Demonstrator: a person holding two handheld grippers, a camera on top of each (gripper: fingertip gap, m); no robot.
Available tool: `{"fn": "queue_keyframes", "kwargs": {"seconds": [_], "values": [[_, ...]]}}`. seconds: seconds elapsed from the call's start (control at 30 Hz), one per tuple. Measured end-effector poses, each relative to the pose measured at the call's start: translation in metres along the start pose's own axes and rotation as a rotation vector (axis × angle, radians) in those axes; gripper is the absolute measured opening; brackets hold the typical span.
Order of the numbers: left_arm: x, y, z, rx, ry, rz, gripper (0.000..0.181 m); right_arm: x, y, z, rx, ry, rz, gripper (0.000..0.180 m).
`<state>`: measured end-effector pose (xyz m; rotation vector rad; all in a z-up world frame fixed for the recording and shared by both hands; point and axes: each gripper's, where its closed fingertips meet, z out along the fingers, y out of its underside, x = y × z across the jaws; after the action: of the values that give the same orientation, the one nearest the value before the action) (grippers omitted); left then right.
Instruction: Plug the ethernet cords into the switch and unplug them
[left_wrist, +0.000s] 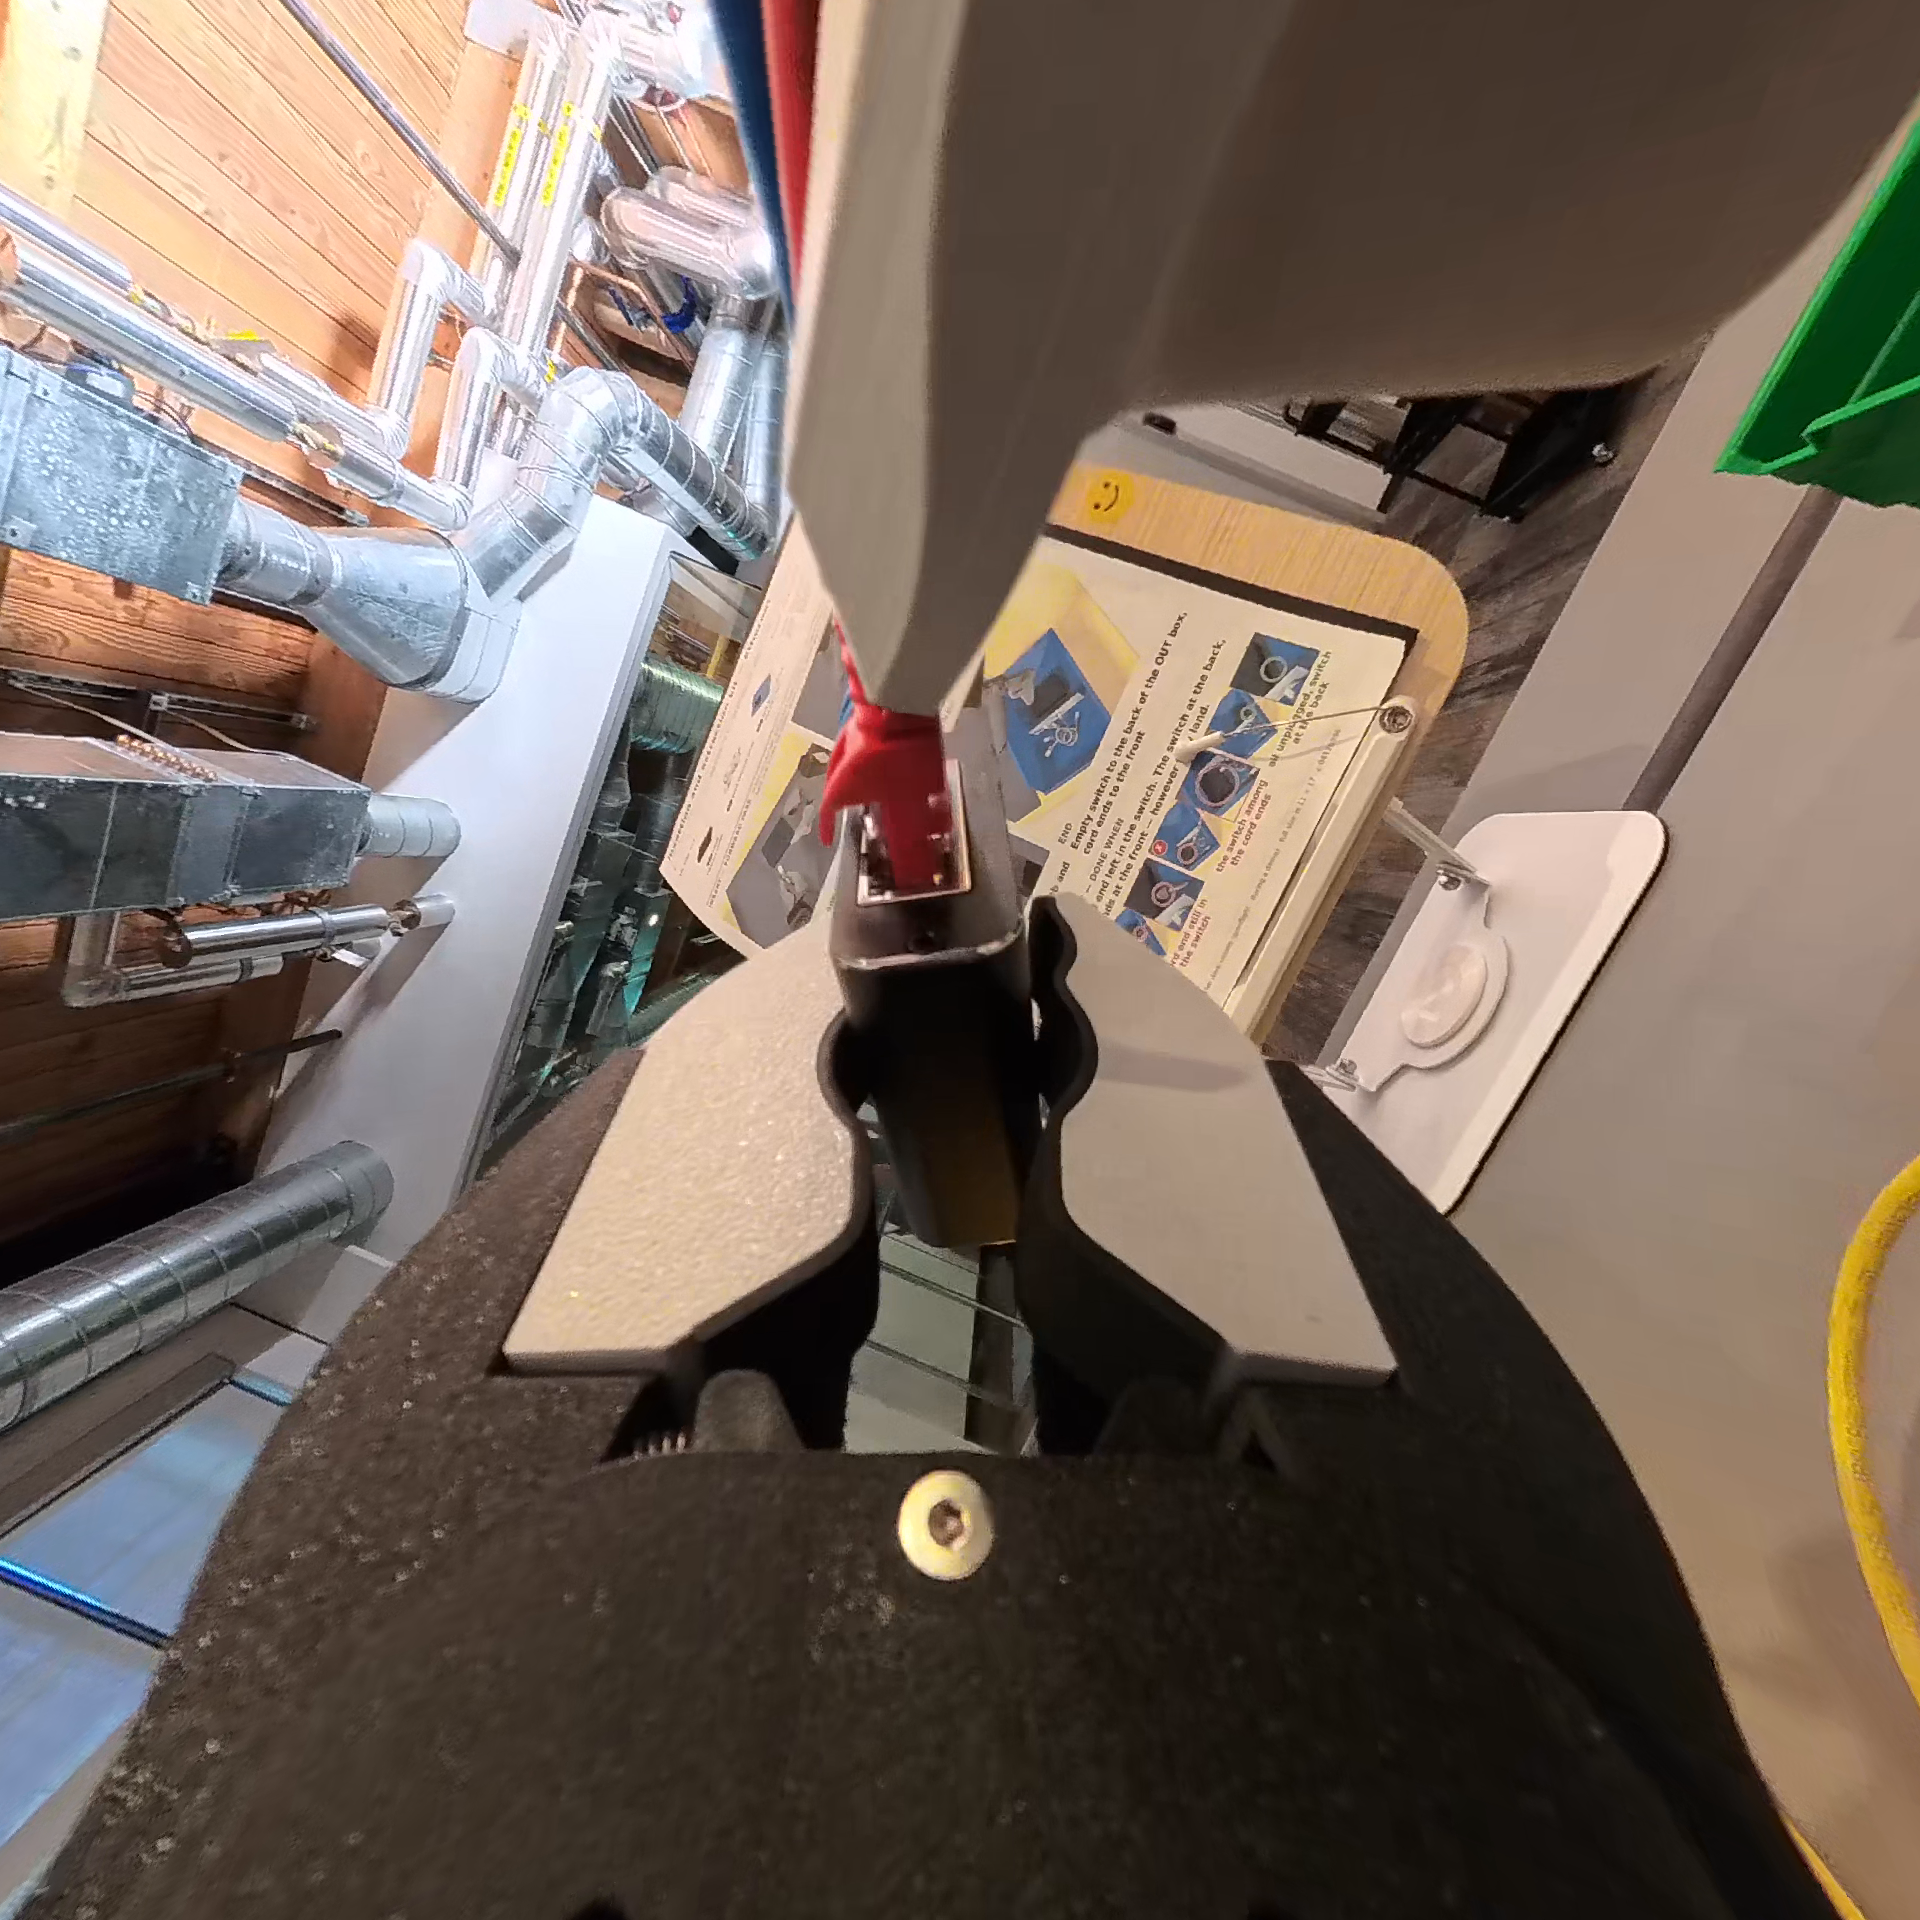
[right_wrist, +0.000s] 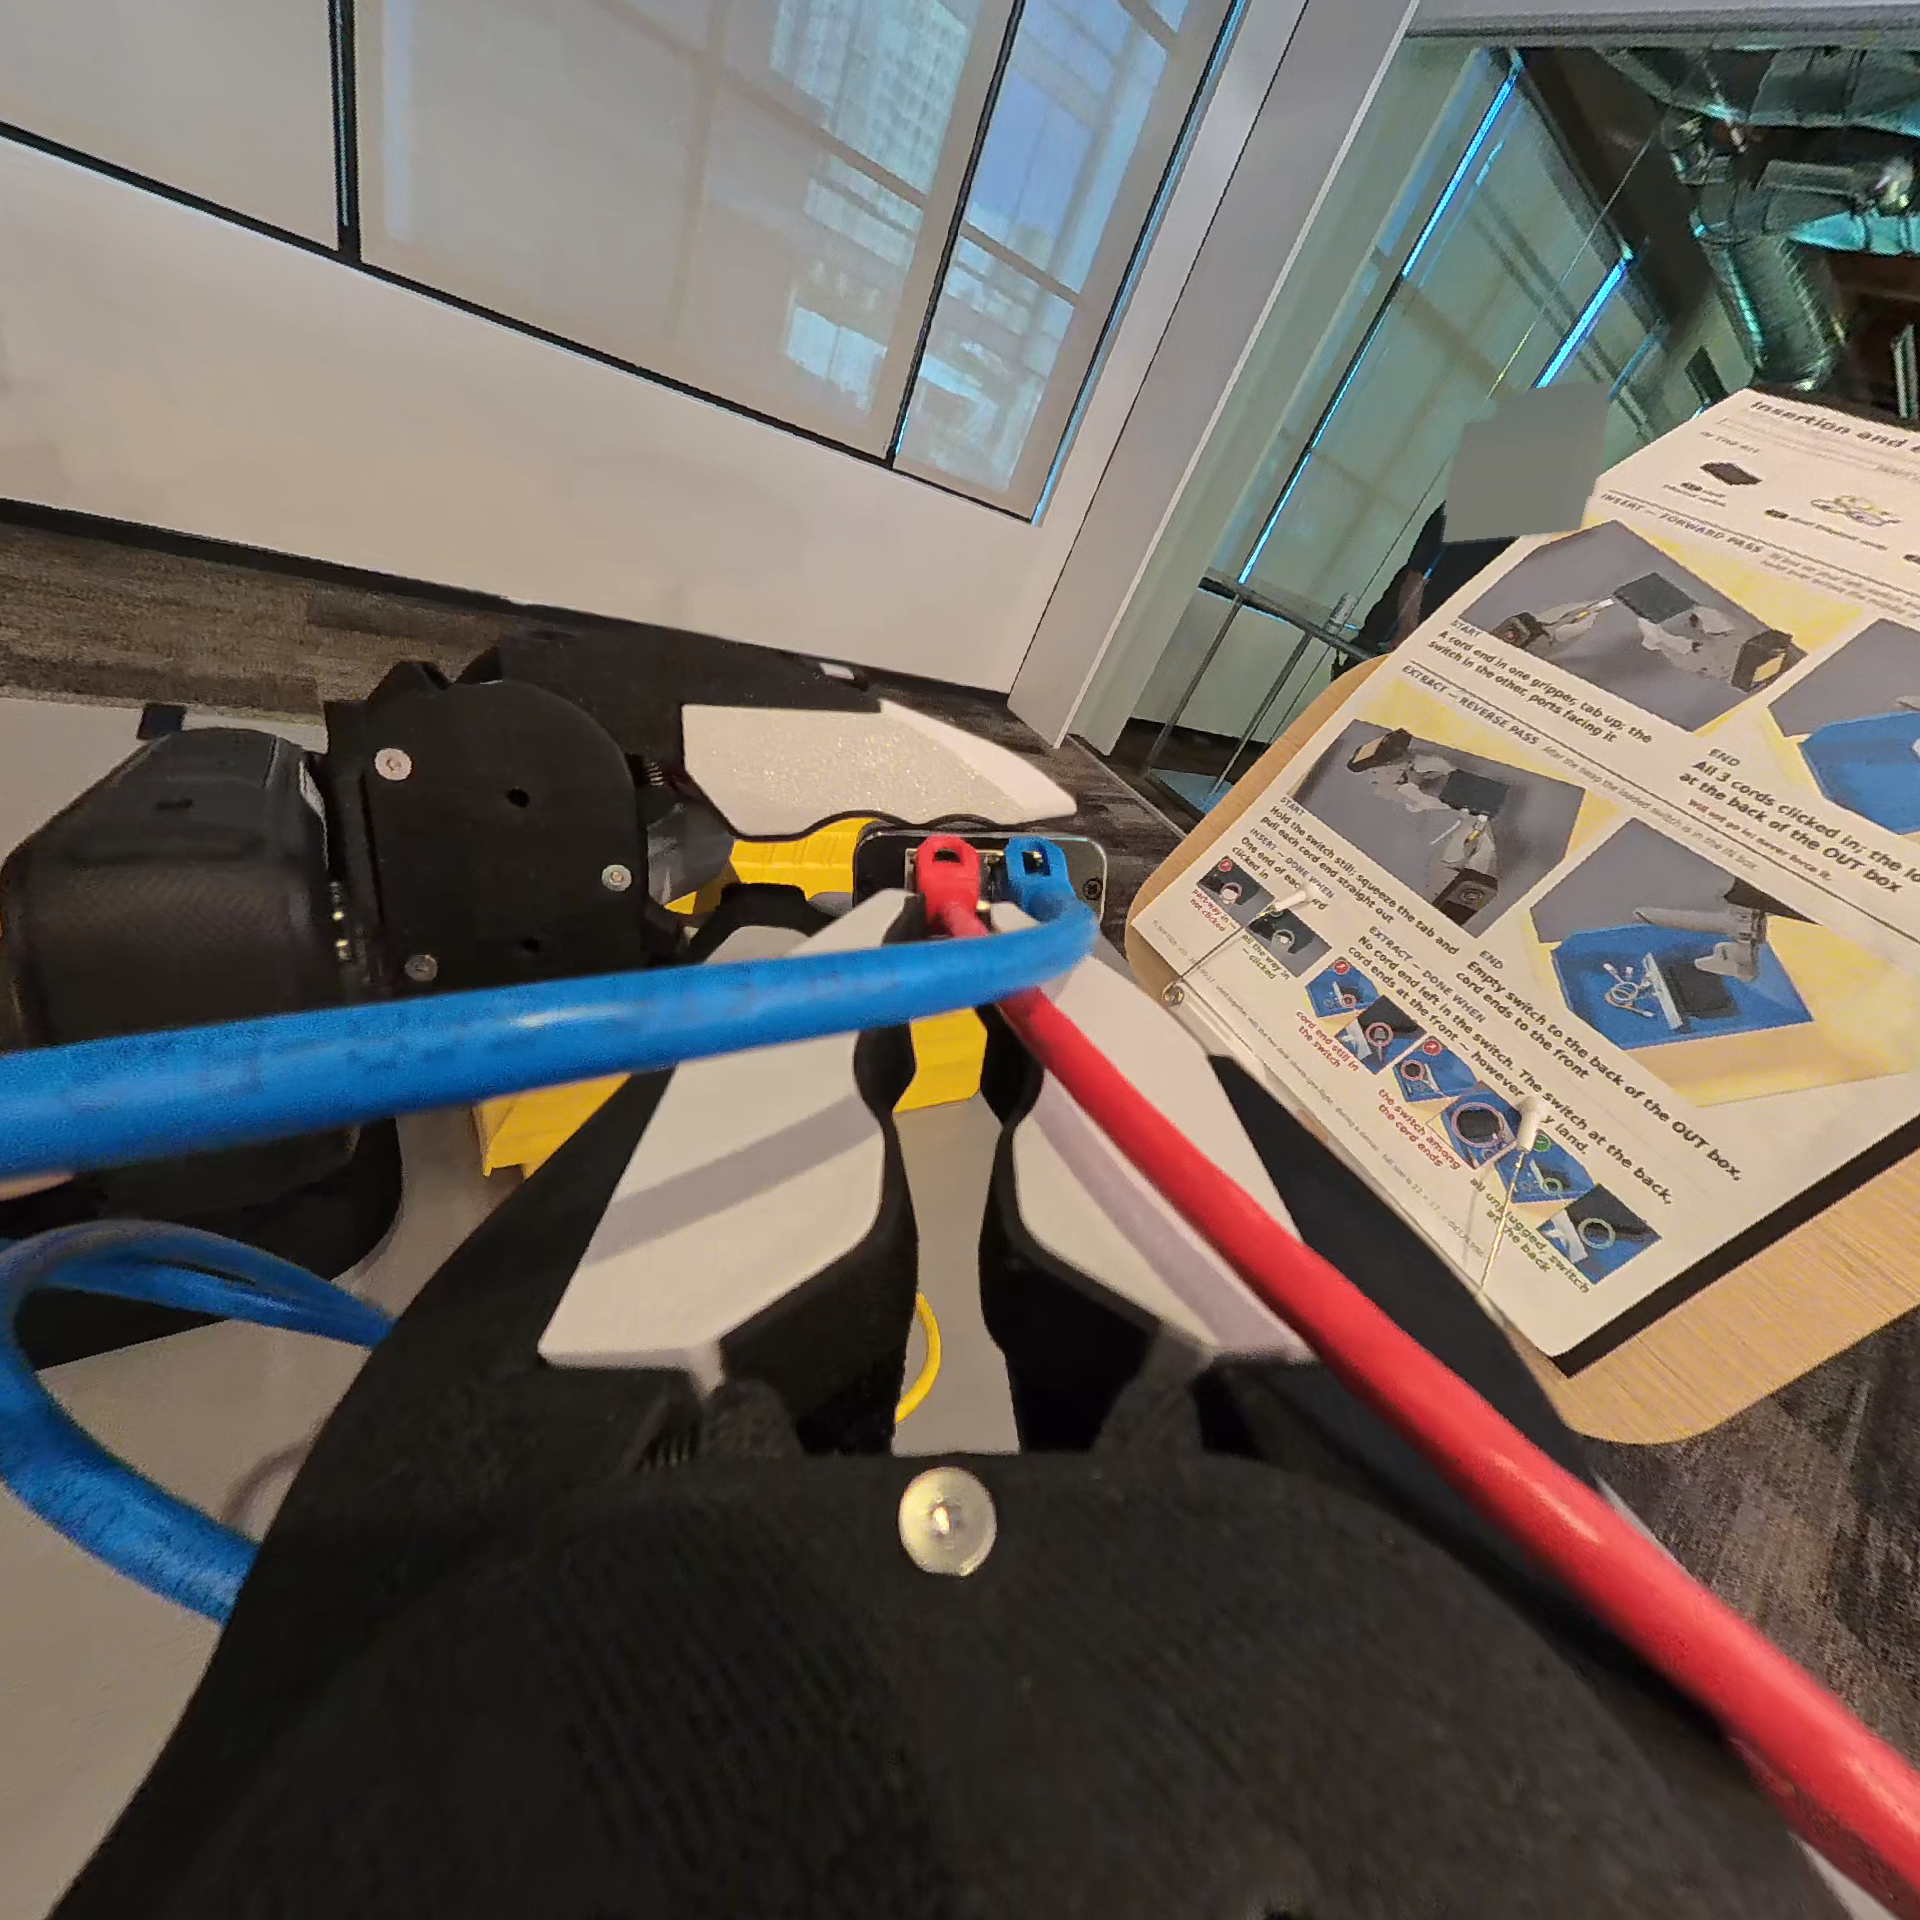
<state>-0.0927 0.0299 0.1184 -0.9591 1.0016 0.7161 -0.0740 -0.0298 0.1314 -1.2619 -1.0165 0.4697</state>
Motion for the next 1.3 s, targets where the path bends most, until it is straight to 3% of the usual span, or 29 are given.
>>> {"fn": "queue_keyframes", "kwargs": {"seconds": [0.47, 0.67, 0.73, 0.9, 1.0, 1.1, 1.2, 1.3], "values": [[0.009, 0.003, 0.004, -0.02, 0.038, -0.002, 0.027, 0.003, 0.008, 0.004, -0.027, -0.016, 0.024, 0.01], [-0.002, 0.0, 0.001, 0.067, 0.126, -0.17, 0.027, -0.008, -0.005, -0.004, 0.068, -0.106, -0.109, 0.013], [-0.009, 0.009, -0.001, 0.076, 0.168, -0.238, 0.027, -0.016, 0.002, -0.007, -0.019, -0.15, -0.146, 0.012], [-0.011, -0.006, -0.025, 0.327, 0.339, -0.307, 0.027, -0.047, 0.034, -0.041, -0.4, -0.278, -0.265, 0.012], [-0.011, -0.016, -0.038, 0.433, 0.416, -0.355, 0.027, -0.094, 0.038, -0.086, -0.505, -0.521, -0.267, 0.012], [-0.012, -0.02, -0.045, 0.489, 0.461, -0.403, 0.026, -0.127, 0.007, -0.121, -0.393, -0.685, -0.196, 0.012], [-0.012, -0.023, -0.051, 0.528, 0.496, -0.437, 0.026, -0.13, -0.035, -0.15, -0.137, -0.76, -0.188, 0.014], [-0.012, -0.031, -0.057, 0.559, 0.53, -0.451, 0.026, -0.094, -0.066, -0.156, 0.156, -0.586, -0.264, 0.018]]}}
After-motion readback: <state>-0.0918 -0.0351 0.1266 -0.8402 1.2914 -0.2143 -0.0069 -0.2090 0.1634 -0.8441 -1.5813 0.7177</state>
